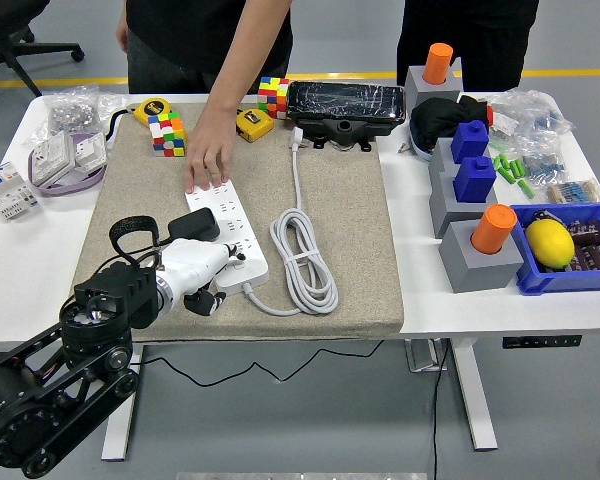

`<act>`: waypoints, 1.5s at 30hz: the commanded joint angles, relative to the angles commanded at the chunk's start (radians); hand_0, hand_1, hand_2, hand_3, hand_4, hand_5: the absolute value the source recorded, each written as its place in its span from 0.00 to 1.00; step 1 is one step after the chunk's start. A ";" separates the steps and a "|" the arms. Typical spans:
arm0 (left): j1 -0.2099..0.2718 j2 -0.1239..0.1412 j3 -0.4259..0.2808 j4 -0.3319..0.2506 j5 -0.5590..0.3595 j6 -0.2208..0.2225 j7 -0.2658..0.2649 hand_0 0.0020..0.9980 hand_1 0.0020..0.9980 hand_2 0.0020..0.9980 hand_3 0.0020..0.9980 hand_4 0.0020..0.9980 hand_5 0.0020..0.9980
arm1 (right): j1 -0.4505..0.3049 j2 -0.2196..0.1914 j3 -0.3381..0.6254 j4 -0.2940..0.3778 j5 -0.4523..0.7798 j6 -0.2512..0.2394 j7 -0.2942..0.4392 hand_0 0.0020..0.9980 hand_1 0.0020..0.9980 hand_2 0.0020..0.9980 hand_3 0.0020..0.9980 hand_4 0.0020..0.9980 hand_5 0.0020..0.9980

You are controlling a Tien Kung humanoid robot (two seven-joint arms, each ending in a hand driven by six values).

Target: Pick up the plug,place it near the board,insert it into the board,press the button

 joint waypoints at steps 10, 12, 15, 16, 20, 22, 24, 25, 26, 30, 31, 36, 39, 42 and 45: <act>0.004 0.000 0.013 0.004 -0.006 -0.002 -0.003 0.16 0.03 0.12 0.84 0.59 0.00 | -0.001 0.001 0.003 0.000 -0.002 -0.001 0.001 0.78 0.72 0.72 0.75 1.00 0.94; 0.003 -0.002 0.012 0.009 -0.004 0.001 -0.005 0.16 0.03 0.12 0.84 0.59 0.00 | -0.001 0.001 0.003 0.000 -0.003 -0.001 0.001 0.78 0.72 0.72 0.75 1.00 0.94; 0.002 -0.005 0.011 0.028 -0.002 0.010 -0.013 0.16 0.03 0.12 0.84 0.59 0.00 | -0.002 0.001 0.003 0.000 -0.002 -0.001 0.001 0.78 0.72 0.72 0.75 1.00 0.94; 0.002 -0.005 0.011 0.032 -0.001 0.012 -0.015 0.16 0.03 0.11 0.84 0.57 0.00 | -0.002 0.001 0.002 0.000 -0.001 -0.001 0.001 0.78 0.72 0.72 0.75 1.00 0.94; 0.002 -0.007 0.009 0.062 0.001 0.018 -0.024 0.16 0.03 0.11 0.84 0.57 0.00 | -0.004 0.001 0.003 0.000 -0.002 -0.002 0.000 0.78 0.72 0.72 0.75 1.00 0.94; 0.004 -0.007 0.010 0.072 0.001 0.014 -0.025 0.16 0.03 0.11 0.84 0.57 0.00 | -0.006 0.001 0.004 0.000 -0.003 -0.002 0.000 0.78 0.72 0.72 0.75 1.00 0.94; 0.007 -0.007 0.014 0.077 -0.001 0.010 -0.026 0.16 0.03 0.11 0.83 0.57 0.00 | -0.008 0.001 0.005 0.000 -0.003 -0.002 0.000 0.78 0.72 0.72 0.75 1.00 0.94; 0.008 -0.006 0.018 0.078 -0.002 0.007 -0.025 0.16 0.03 0.11 0.83 0.57 0.00 | -0.008 0.001 0.004 0.000 -0.003 -0.002 0.000 0.78 0.72 0.72 0.75 1.00 0.94; 0.008 -0.006 0.020 0.079 -0.003 0.005 -0.024 0.16 0.03 0.11 0.83 0.57 0.00 | -0.008 0.001 0.004 0.000 -0.003 -0.002 0.000 0.78 0.72 0.72 0.75 1.00 0.94; 0.010 -0.005 0.025 0.077 0.001 0.003 -0.021 0.16 0.03 0.11 0.81 0.57 0.00 | -0.008 0.002 0.004 0.000 -0.003 -0.003 0.001 0.78 0.72 0.72 0.75 1.00 0.94; 0.009 -0.004 0.024 0.072 0.002 0.003 -0.021 0.16 0.03 0.11 0.81 0.57 0.00 | -0.007 0.002 0.003 0.000 -0.002 -0.004 0.001 0.78 0.72 0.72 0.75 1.00 0.94; 0.004 0.005 0.003 0.014 0.003 -0.003 -0.020 0.16 0.03 0.11 0.81 0.56 0.00 | -0.006 0.001 0.002 0.000 -0.002 -0.005 -0.001 0.78 0.72 0.72 0.75 1.00 0.94; 0.003 0.009 -0.018 -0.032 0.002 -0.001 -0.022 0.16 0.03 0.11 0.81 0.56 0.00 | -0.005 0.000 0.004 0.000 -0.003 -0.005 -0.002 0.78 0.72 0.72 0.75 1.00 0.94; 0.001 0.012 -0.042 -0.088 0.012 0.015 -0.026 0.16 0.03 0.11 0.78 0.56 0.00 | -0.004 0.001 0.005 0.000 -0.002 -0.004 -0.001 0.78 0.72 0.72 0.75 1.00 0.94; -0.002 0.013 -0.059 -0.124 0.019 0.034 -0.036 0.16 0.03 0.11 0.78 0.56 0.00 | -0.003 0.001 0.005 0.000 -0.003 -0.003 -0.001 0.78 0.72 0.72 0.75 1.00 0.94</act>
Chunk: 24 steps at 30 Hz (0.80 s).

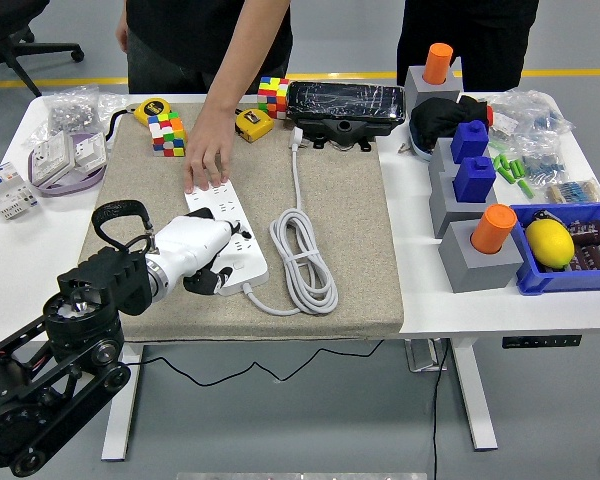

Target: Pick up the plug,place it near the board,insert it into the board,press the button

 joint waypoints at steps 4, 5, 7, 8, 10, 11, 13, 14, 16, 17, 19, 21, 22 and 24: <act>0.003 -0.003 -0.018 -0.023 0.000 0.080 -0.037 0.17 0.03 0.11 0.74 0.56 0.00 | 0.003 0.000 0.000 0.000 0.000 0.000 0.002 0.78 0.72 0.72 0.75 1.00 0.94; 0.005 -0.004 -0.021 -0.022 -0.004 0.113 -0.051 0.17 0.03 0.11 0.74 0.56 0.00 | 0.004 0.000 0.000 0.000 0.000 0.000 0.002 0.78 0.72 0.72 0.75 1.00 0.94; 0.009 -0.010 -0.028 -0.012 -0.011 0.173 -0.081 0.17 0.03 0.11 0.74 0.56 0.00 | 0.004 0.000 0.001 0.000 0.000 -0.001 0.001 0.78 0.72 0.72 0.75 1.00 0.94; 0.013 -0.016 -0.037 -0.001 -0.019 0.197 -0.094 0.33 0.37 0.44 0.64 0.79 0.12 | 0.004 0.000 0.001 0.000 0.000 0.000 0.001 0.78 0.72 0.72 0.75 1.00 0.94; 0.017 -0.021 -0.044 0.011 -0.024 0.206 -0.102 0.33 0.37 0.44 0.64 0.79 0.12 | 0.004 0.000 0.001 0.000 0.000 0.000 0.001 0.78 0.72 0.72 0.75 1.00 0.94; 0.019 -0.022 -0.045 0.015 -0.030 0.201 -0.099 0.33 0.37 0.44 0.64 0.79 0.12 | 0.004 0.000 0.001 0.000 0.000 0.000 0.000 0.78 0.72 0.72 0.75 1.00 0.94; 0.022 -0.021 -0.044 0.024 -0.043 0.174 -0.089 0.33 0.37 0.44 0.64 0.79 0.12 | 0.003 -0.001 0.003 0.000 -0.002 -0.001 0.000 0.78 0.72 0.72 0.75 1.00 0.94; 0.023 -0.021 -0.041 0.028 -0.047 0.173 -0.088 0.97 1.00 0.99 0.92 1.00 0.51 | 0.003 -0.001 0.004 0.000 -0.003 -0.002 -0.001 0.78 0.72 0.72 0.75 1.00 0.94; 0.026 -0.020 -0.036 0.033 -0.057 0.178 -0.084 0.97 1.00 0.99 0.92 1.00 0.51 | 0.004 -0.001 0.003 0.000 -0.002 -0.002 -0.001 0.78 0.72 0.72 0.75 1.00 0.94; 0.027 -0.021 -0.034 0.035 -0.061 0.179 -0.083 0.97 1.00 0.99 0.92 1.00 0.51 | 0.004 -0.001 0.003 0.000 -0.002 -0.002 -0.001 0.78 0.72 0.72 0.75 1.00 0.94; 0.028 -0.022 -0.032 0.036 -0.061 0.181 -0.078 0.97 1.00 0.99 0.92 1.00 0.51 | 0.003 -0.001 0.003 0.000 -0.002 -0.002 -0.001 0.78 0.72 0.72 0.75 1.00 0.94; 0.030 -0.023 -0.032 0.035 -0.061 0.181 -0.075 1.00 1.00 1.00 0.99 1.00 0.58 | 0.003 0.000 0.003 0.000 -0.002 -0.001 0.000 0.78 0.72 0.72 0.75 1.00 0.94; 0.031 -0.022 -0.032 0.035 -0.061 0.182 -0.073 1.00 1.00 1.00 0.99 1.00 0.58 | 0.003 0.000 0.002 0.000 -0.001 -0.001 0.000 0.78 0.72 0.72 0.75 1.00 0.94; 0.034 -0.021 -0.035 0.036 -0.059 0.179 -0.069 1.00 1.00 1.00 0.99 1.00 0.58 | 0.004 0.000 0.004 0.000 -0.004 -0.002 0.000 0.78 0.72 0.72 0.75 1.00 0.94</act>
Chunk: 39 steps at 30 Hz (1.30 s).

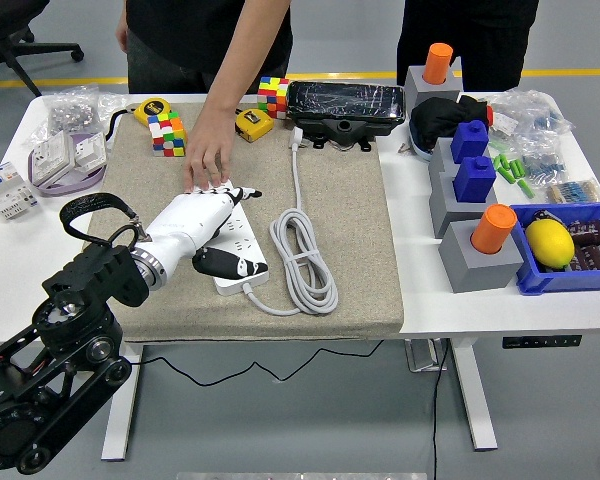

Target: Pick up the plug,place it near the board,insert it into the board,press the button

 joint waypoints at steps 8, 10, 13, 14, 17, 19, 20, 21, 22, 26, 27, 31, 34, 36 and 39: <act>0.015 0.003 -0.006 -0.005 0.011 -0.017 0.005 0.99 0.97 0.94 0.97 1.00 0.58 | -0.004 0.000 -0.003 0.000 0.004 0.001 -0.001 0.78 0.72 0.72 0.75 1.00 0.94; 0.021 0.003 -0.007 -0.002 0.012 -0.029 0.007 0.99 0.97 0.94 0.97 1.00 0.58 | -0.005 0.000 -0.002 0.000 0.003 0.000 -0.002 0.78 0.72 0.72 0.75 1.00 0.94; 0.035 0.005 -0.010 -0.003 0.023 -0.051 0.008 0.99 0.97 0.94 0.97 1.00 0.58 | -0.007 0.001 -0.004 0.000 0.004 0.001 -0.001 0.78 0.72 0.72 0.75 1.00 0.94; 0.042 0.006 -0.011 -0.006 0.028 -0.057 0.007 0.47 0.57 0.55 0.95 1.00 0.36 | -0.008 0.001 -0.004 0.000 0.004 0.000 -0.002 0.78 0.72 0.72 0.75 1.00 0.94; 0.052 0.007 -0.011 -0.010 0.038 -0.065 0.008 0.47 0.57 0.55 0.95 1.00 0.36 | -0.011 0.001 -0.005 0.000 0.006 0.001 -0.003 0.78 0.72 0.72 0.75 1.00 0.94; 0.056 0.007 -0.011 -0.013 0.042 -0.072 0.010 0.47 0.57 0.55 0.95 1.00 0.36 | -0.012 0.000 -0.005 0.000 0.006 0.001 -0.004 0.78 0.72 0.72 0.75 1.00 0.94; 0.057 0.008 -0.011 -0.015 0.045 -0.075 0.012 0.25 0.16 0.26 0.91 0.82 0.20 | -0.012 0.000 -0.005 0.000 0.006 0.001 -0.004 0.78 0.72 0.72 0.75 1.00 0.94; 0.057 0.008 -0.010 -0.016 0.049 -0.079 0.013 0.25 0.16 0.26 0.91 0.82 0.20 | -0.012 0.000 -0.004 0.000 0.006 0.001 -0.003 0.78 0.72 0.72 0.75 1.00 0.94; 0.056 0.009 -0.009 -0.017 0.052 -0.086 0.014 0.25 0.16 0.26 0.91 0.82 0.20 | -0.012 0.001 -0.005 0.000 0.007 0.001 -0.003 0.78 0.72 0.72 0.75 1.00 0.94; 0.052 0.011 -0.007 -0.014 0.058 -0.117 0.019 0.18 0.04 0.16 0.88 0.63 0.00 | -0.009 0.001 -0.005 0.000 0.008 0.001 -0.001 0.78 0.72 0.72 0.75 1.00 0.94; 0.050 0.012 -0.004 -0.008 0.057 -0.130 0.020 0.18 0.04 0.16 0.88 0.63 0.00 | -0.008 0.001 -0.005 0.000 0.008 0.001 -0.001 0.78 0.72 0.72 0.75 1.00 0.94; 0.044 0.011 0.000 0.016 0.067 -0.154 0.012 0.17 0.00 0.12 0.87 0.49 0.00 | -0.008 0.002 -0.004 0.000 0.007 0.001 -0.002 0.78 0.72 0.72 0.75 1.00 0.94; 0.038 0.010 0.000 0.041 0.083 -0.164 0.004 0.17 0.00 0.12 0.87 0.49 0.00 | -0.007 0.001 -0.002 0.000 0.006 0.001 -0.002 0.78 0.72 0.72 0.75 1.00 0.94; 0.035 0.010 0.003 0.054 0.084 -0.166 0.001 0.17 0.00 0.12 0.87 0.49 0.00 | -0.006 0.001 -0.001 0.000 0.006 0.001 -0.002 0.78 0.72 0.72 0.75 1.00 0.94; 0.031 0.009 0.006 0.069 0.093 -0.170 0.004 0.18 0.00 0.11 0.86 0.42 0.00 | -0.004 0.001 -0.002 0.000 0.007 0.001 -0.001 0.78 0.72 0.72 0.75 1.00 0.94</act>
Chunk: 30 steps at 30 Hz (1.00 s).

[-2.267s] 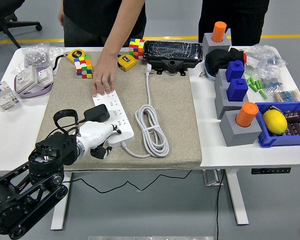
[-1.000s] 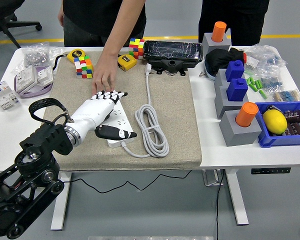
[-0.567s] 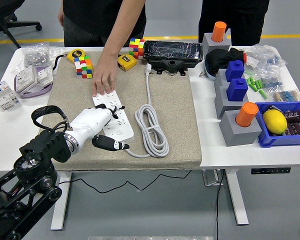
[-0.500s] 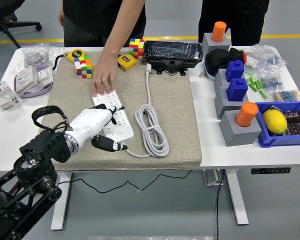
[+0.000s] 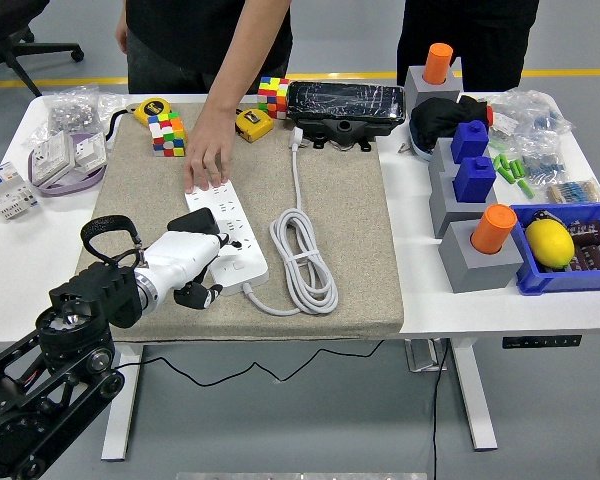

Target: Pick up the plug,place it near the board,insert it into the board,press the button

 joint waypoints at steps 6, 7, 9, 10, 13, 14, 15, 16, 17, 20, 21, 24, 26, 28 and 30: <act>-0.003 -0.002 0.005 0.015 -0.001 -0.004 0.001 0.18 0.00 0.10 0.85 0.39 0.00 | 0.001 0.001 0.004 0.000 -0.002 0.000 0.001 0.78 0.72 0.72 0.75 1.00 0.94; -0.003 -0.002 0.006 0.015 -0.001 -0.005 0.001 0.18 0.00 0.10 0.85 0.39 0.00 | 0.001 0.001 0.004 0.000 -0.002 0.000 0.002 0.78 0.72 0.72 0.75 1.00 0.94; -0.001 -0.001 0.013 0.017 -0.007 -0.013 0.002 0.18 0.00 0.10 0.85 0.39 0.00 | 0.001 0.001 0.005 0.000 -0.003 0.000 0.002 0.78 0.72 0.72 0.75 1.00 0.94; 0.000 -0.002 0.016 0.018 -0.010 -0.016 0.002 0.18 0.00 0.10 0.85 0.39 0.00 | 0.000 0.001 0.005 0.000 -0.002 0.000 0.002 0.78 0.72 0.72 0.75 1.00 0.94; 0.000 -0.001 0.022 0.019 -0.014 -0.019 0.001 0.18 0.00 0.10 0.85 0.38 0.00 | 0.000 0.001 0.006 0.000 -0.003 0.000 0.002 0.78 0.72 0.72 0.75 1.00 0.94; -0.001 -0.001 0.024 0.020 -0.016 -0.021 0.001 0.18 0.00 0.10 0.85 0.38 0.00 | 0.000 0.001 0.006 0.000 -0.003 0.000 0.003 0.78 0.72 0.72 0.75 1.00 0.94; -0.001 0.000 0.025 0.022 -0.018 -0.022 0.001 0.18 0.00 0.10 0.85 0.38 0.00 | -0.001 0.001 0.005 0.000 -0.003 0.001 0.003 0.78 0.72 0.72 0.75 1.00 0.94; -0.002 0.000 0.027 0.023 -0.018 -0.021 0.001 0.18 0.00 0.10 0.85 0.38 0.00 | 0.000 0.001 0.005 0.000 -0.003 0.001 0.003 0.78 0.72 0.72 0.75 1.00 0.94; -0.002 0.000 0.028 0.025 -0.018 -0.019 0.001 0.18 0.00 0.10 0.85 0.37 0.00 | 0.000 0.001 0.005 0.000 -0.003 0.001 0.003 0.78 0.72 0.72 0.75 1.00 0.94; -0.004 -0.003 0.025 0.028 -0.017 -0.015 0.000 0.18 0.00 0.10 0.85 0.37 0.00 | 0.001 0.000 0.005 0.000 -0.003 0.001 0.004 0.78 0.72 0.72 0.75 1.00 0.94; -0.005 -0.004 0.024 0.029 -0.017 -0.015 0.000 0.18 0.00 0.10 0.85 0.37 0.00 | 0.001 0.000 0.006 0.000 -0.003 0.000 0.003 0.78 0.72 0.72 0.75 1.00 0.94; -0.012 -0.005 0.021 0.033 -0.017 -0.014 -0.001 0.18 0.00 0.10 0.85 0.37 0.00 | 0.000 0.000 0.004 0.000 -0.002 0.001 0.003 0.78 0.72 0.72 0.75 1.00 0.94; -0.017 -0.002 0.021 0.035 -0.017 -0.017 0.000 0.18 0.00 0.10 0.85 0.37 0.00 | 0.000 -0.001 0.005 0.000 -0.003 0.000 0.002 0.78 0.72 0.72 0.75 1.00 0.94; -0.017 0.000 0.022 0.036 -0.018 -0.019 0.000 0.18 0.00 0.10 0.85 0.37 0.00 | 0.000 -0.001 0.005 0.000 -0.003 0.000 0.002 0.78 0.72 0.72 0.75 1.00 0.94; -0.014 0.000 0.021 0.035 -0.018 -0.019 0.000 0.18 0.00 0.10 0.85 0.37 0.00 | -0.001 -0.001 0.006 0.000 -0.003 0.000 0.002 0.78 0.72 0.72 0.75 1.00 0.94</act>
